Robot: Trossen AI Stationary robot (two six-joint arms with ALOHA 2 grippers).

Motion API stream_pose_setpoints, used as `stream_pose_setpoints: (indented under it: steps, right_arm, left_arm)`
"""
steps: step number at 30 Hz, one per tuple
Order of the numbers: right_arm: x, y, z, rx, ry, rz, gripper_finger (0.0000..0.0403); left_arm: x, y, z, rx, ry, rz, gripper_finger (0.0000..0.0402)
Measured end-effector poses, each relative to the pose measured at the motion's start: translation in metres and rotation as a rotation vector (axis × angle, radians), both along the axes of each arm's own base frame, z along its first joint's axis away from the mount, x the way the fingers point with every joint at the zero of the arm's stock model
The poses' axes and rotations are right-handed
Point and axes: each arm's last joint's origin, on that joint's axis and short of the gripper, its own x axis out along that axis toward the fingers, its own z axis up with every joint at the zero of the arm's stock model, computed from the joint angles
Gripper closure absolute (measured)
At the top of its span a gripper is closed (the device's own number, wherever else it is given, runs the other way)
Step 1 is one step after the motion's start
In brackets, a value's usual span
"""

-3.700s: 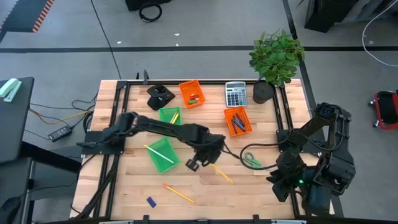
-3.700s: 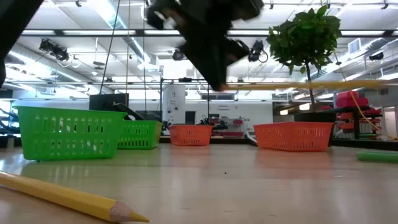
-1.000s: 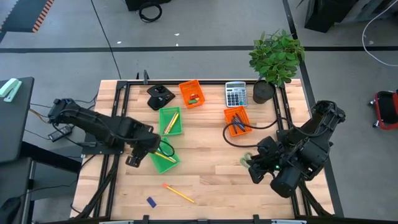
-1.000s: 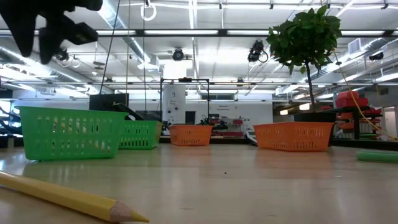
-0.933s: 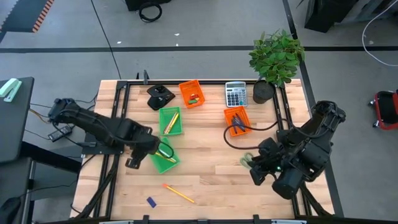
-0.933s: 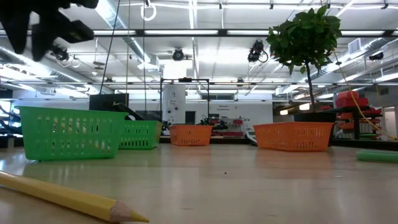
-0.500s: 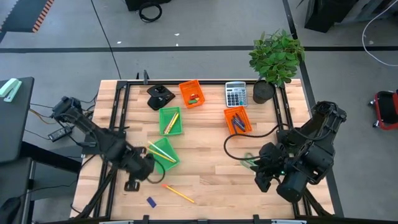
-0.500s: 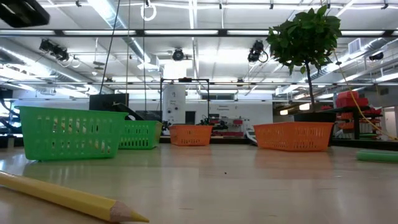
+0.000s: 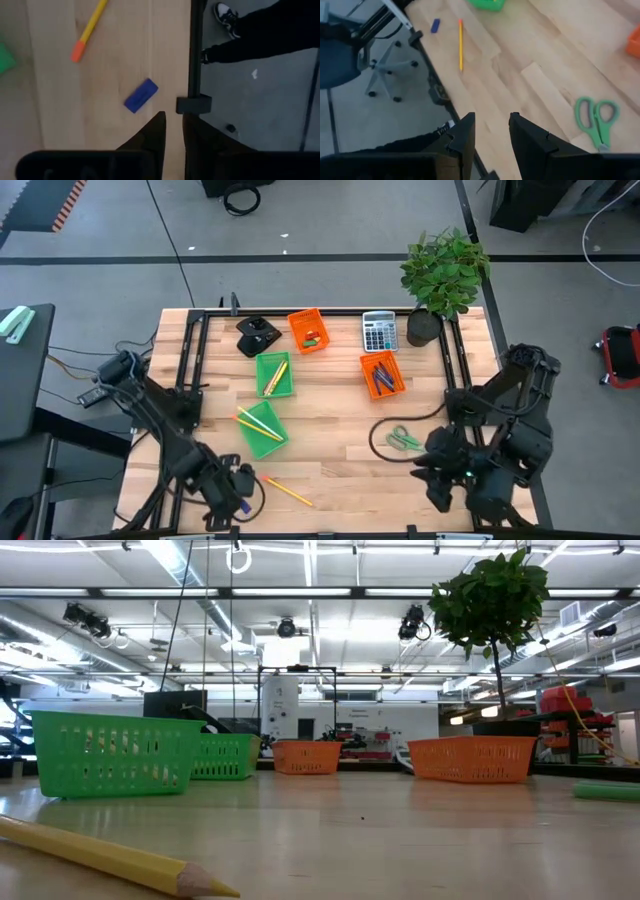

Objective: Sort crayons/erasers/pens/pencils in bins
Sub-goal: Put the yellow pencil into the bottom green bin

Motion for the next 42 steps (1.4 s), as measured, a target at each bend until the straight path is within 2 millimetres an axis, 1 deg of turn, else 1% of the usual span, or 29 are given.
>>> stream_pose_setpoints:
  steps: [5,9,12,20,23,26,30,34,37,42]
  right_arm:
    - [-0.008,0.005,0.001,-0.036,-0.073,-0.007,0.0276]
    - [-0.008,0.005,0.002,-0.054,-0.103,-0.019,0.0276]
    - [-0.008,0.005,0.002,-0.053,-0.104,-0.021,0.0276]
    - [-0.007,0.003,0.003,-0.079,-0.146,-0.052,0.0276]
    - [-0.003,-0.002,0.003,-0.105,-0.156,-0.081,0.0276]
    - [0.003,-0.006,0.003,-0.093,-0.155,-0.114,0.0276]
    - [0.008,-0.007,0.003,-0.056,-0.160,-0.142,0.0276]
    - [0.008,-0.007,0.003,-0.070,-0.158,-0.127,0.0276]
    - [0.008,-0.007,0.003,-0.076,-0.157,-0.120,0.0276]
    - [0.007,-0.006,0.003,-0.075,-0.156,-0.118,0.0276]
  left_arm:
    - [0.010,-0.003,0.012,0.048,0.019,-0.024,0.0344]
    - [0.016,-0.002,0.020,0.050,0.019,-0.013,0.0350]
    - [0.018,-0.004,0.026,0.046,-0.010,-0.052,0.0351]
    - [0.021,0.008,0.025,0.104,-0.004,-0.199,0.0354]
    - [0.024,0.013,0.024,0.133,-0.017,-0.271,0.0360]
    - [0.028,0.021,0.023,0.167,-0.022,-0.335,0.0362]
    - [0.038,0.034,0.023,0.200,-0.042,-0.315,0.0348]
    - [0.045,0.042,0.023,0.229,-0.055,-0.275,0.0323]
    - [0.045,0.041,0.023,0.239,-0.068,-0.270,0.0302]
    - [0.040,0.032,0.024,0.246,-0.090,-0.284,0.0270]
